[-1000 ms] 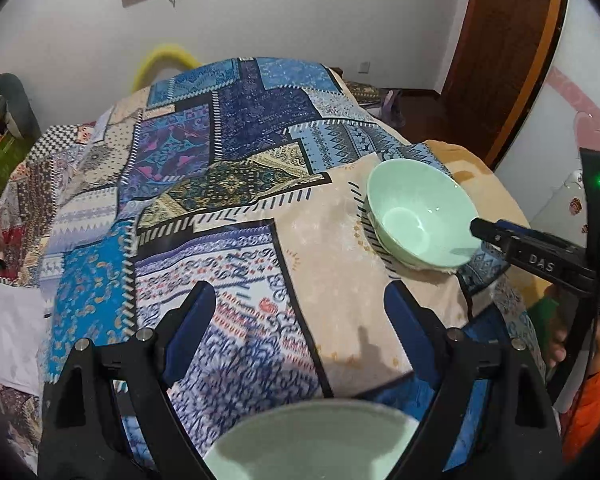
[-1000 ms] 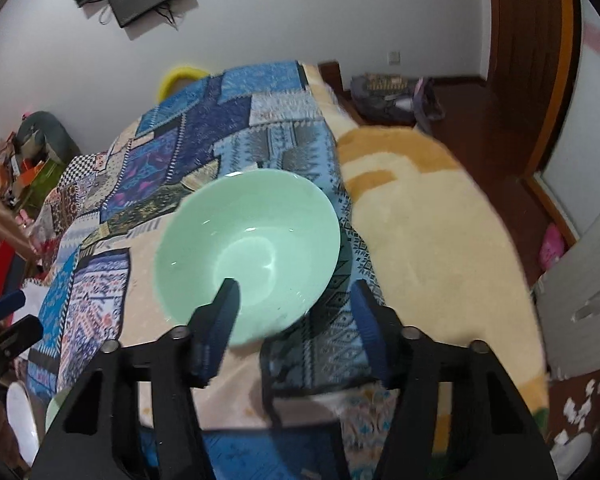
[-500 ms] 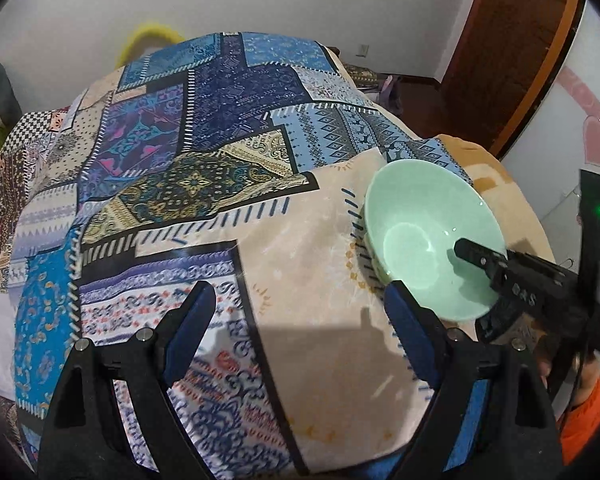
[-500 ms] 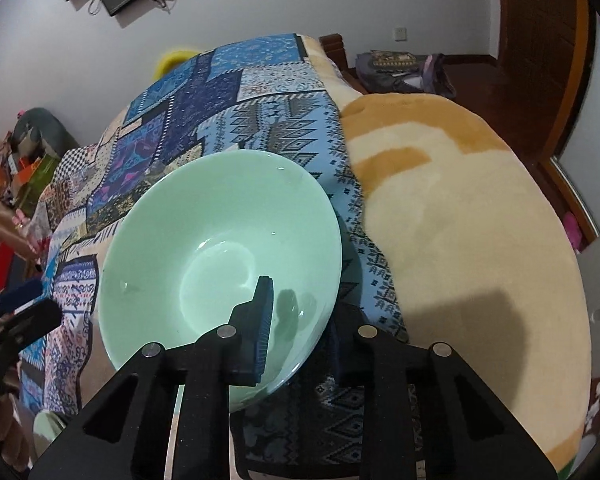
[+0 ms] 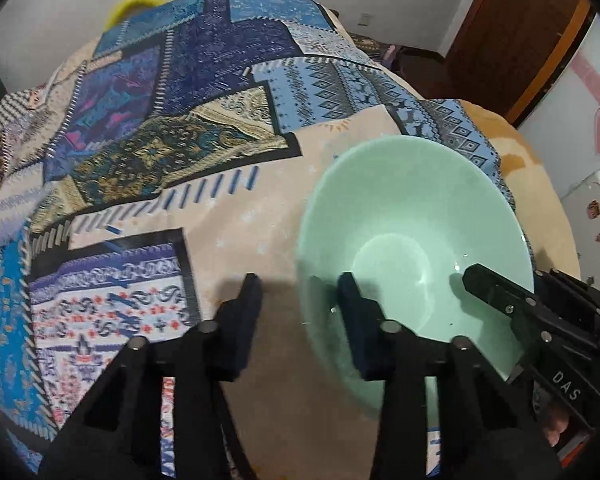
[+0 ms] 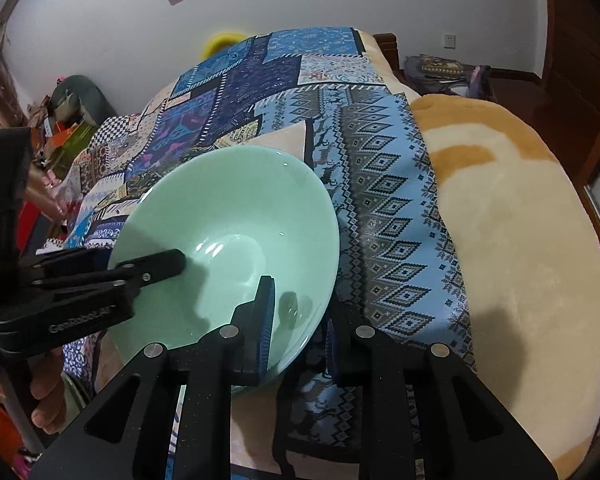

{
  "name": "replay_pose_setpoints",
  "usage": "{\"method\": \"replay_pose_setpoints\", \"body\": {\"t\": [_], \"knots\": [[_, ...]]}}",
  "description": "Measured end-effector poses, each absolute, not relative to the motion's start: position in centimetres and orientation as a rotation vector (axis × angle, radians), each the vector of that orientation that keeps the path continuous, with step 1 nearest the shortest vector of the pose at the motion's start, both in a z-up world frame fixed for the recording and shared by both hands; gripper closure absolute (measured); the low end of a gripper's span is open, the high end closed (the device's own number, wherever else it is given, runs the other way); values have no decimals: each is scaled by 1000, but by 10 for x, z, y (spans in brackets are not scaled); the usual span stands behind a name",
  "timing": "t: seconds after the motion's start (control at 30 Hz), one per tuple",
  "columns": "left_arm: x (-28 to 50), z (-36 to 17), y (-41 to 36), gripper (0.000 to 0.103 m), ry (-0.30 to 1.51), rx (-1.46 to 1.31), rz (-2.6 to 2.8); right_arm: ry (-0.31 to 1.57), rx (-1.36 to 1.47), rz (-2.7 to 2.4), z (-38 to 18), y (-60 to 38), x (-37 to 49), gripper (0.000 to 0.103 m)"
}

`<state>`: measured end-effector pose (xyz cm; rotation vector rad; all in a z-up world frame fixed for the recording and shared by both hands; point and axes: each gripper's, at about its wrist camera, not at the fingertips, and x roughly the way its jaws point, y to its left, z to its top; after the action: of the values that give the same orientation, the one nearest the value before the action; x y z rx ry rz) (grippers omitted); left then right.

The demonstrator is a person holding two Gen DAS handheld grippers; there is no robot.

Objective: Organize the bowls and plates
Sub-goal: 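Grasp the pale green bowl rim with the left tool while the right tool grips it too, then lift the pale green bowl with both tools and carry it toward the white dotted bowl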

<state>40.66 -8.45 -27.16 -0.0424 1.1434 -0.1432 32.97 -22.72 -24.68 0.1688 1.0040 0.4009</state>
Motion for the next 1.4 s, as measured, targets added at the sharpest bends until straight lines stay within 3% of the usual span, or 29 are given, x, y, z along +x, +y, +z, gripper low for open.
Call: {"method": "replay_pose_setpoints", "body": {"t": [0.03,0.07,0.47,1.4], "knots": [[406,-271,-86,76,1143,-43,-157,1007,178,399,-247,-227,331,83],[406,-271,-88,88,1148,-45,-190,1006,181,399,-246,-227,331,83],[390,-260,-87,88,1142,-61,-203,1006,187,382,-230,-221,319,84],[257,-150,-50,88,971,-43,-173,846,166,435,-149,-182,226,84]]}}
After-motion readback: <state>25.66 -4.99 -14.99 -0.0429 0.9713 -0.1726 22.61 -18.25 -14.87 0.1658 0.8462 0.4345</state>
